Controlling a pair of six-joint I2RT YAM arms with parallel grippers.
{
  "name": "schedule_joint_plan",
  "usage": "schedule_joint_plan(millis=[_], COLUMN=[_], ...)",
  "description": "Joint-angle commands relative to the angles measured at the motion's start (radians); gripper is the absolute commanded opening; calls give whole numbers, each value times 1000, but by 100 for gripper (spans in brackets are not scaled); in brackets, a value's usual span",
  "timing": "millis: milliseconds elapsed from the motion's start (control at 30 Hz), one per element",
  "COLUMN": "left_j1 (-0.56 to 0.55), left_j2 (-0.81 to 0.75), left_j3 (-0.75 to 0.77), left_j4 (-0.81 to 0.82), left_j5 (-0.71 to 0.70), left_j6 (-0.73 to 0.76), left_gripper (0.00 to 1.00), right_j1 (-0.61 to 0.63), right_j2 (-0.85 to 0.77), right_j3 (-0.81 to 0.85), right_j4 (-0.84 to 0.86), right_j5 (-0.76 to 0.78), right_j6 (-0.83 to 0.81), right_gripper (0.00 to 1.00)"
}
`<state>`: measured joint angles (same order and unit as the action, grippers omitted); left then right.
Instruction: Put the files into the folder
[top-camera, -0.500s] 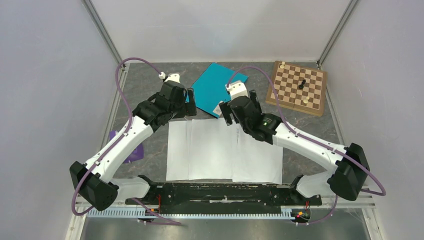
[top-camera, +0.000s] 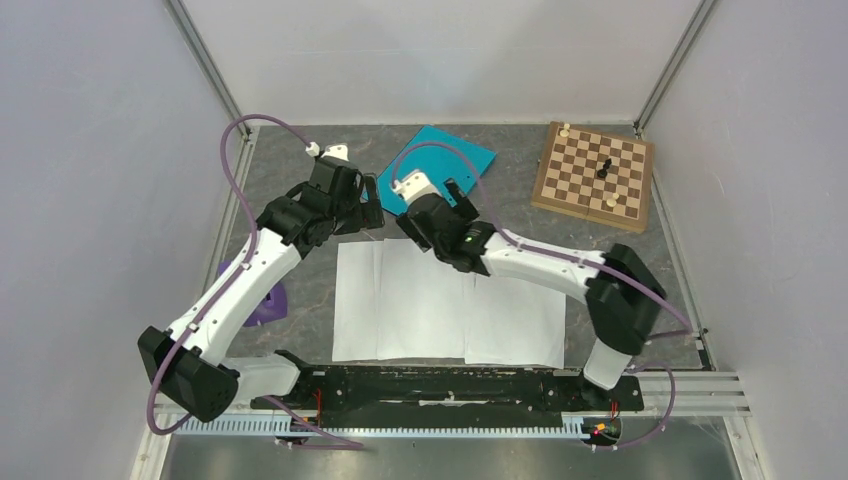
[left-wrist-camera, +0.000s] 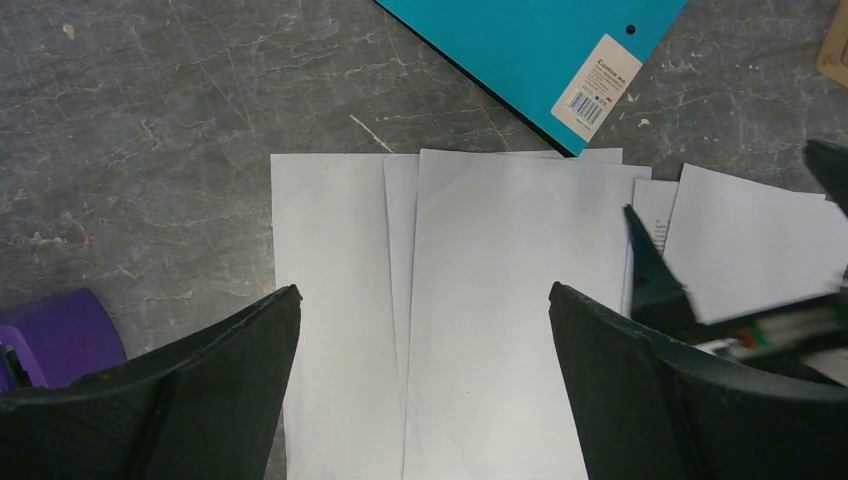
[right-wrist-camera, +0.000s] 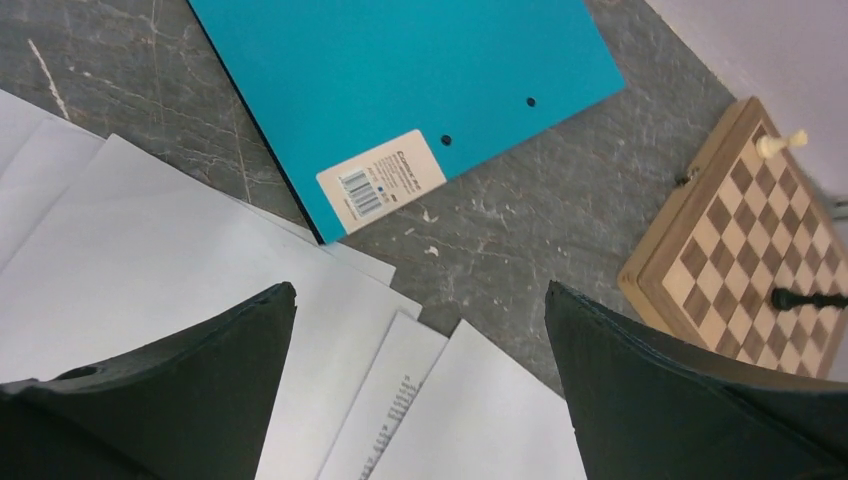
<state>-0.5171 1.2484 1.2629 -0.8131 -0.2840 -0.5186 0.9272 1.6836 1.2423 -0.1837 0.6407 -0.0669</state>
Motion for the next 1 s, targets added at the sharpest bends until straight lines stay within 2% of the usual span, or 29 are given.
schedule_joint_plan(millis=[0, 133, 333, 533, 767, 967], left_j1=[30, 53, 96, 184, 219, 229], left_j2=[-28, -47, -66, -98, -105, -100], left_j3=[6, -11, -28, -36, -49, -51], left_j4=[-8, -8, -9, -9, -8, -4], left_j5=[44, 47, 45, 59, 80, 93], left_j6=[-17, -20, -52, -88, -105, -109], left_gripper=[100, 100, 100, 100, 100, 100], right_j1=[35, 51, 58, 58, 57, 55], right_j2=[145, 283, 432, 482, 513, 531], right_j3=[127, 208, 280, 287, 281, 276], right_j4=[69, 70, 81, 108, 124, 160], right_j5=[88, 86, 112, 144, 204, 271], right_j6=[-141, -195, -259, -313, -328, -352], right_gripper=[98, 99, 88, 84, 78, 66])
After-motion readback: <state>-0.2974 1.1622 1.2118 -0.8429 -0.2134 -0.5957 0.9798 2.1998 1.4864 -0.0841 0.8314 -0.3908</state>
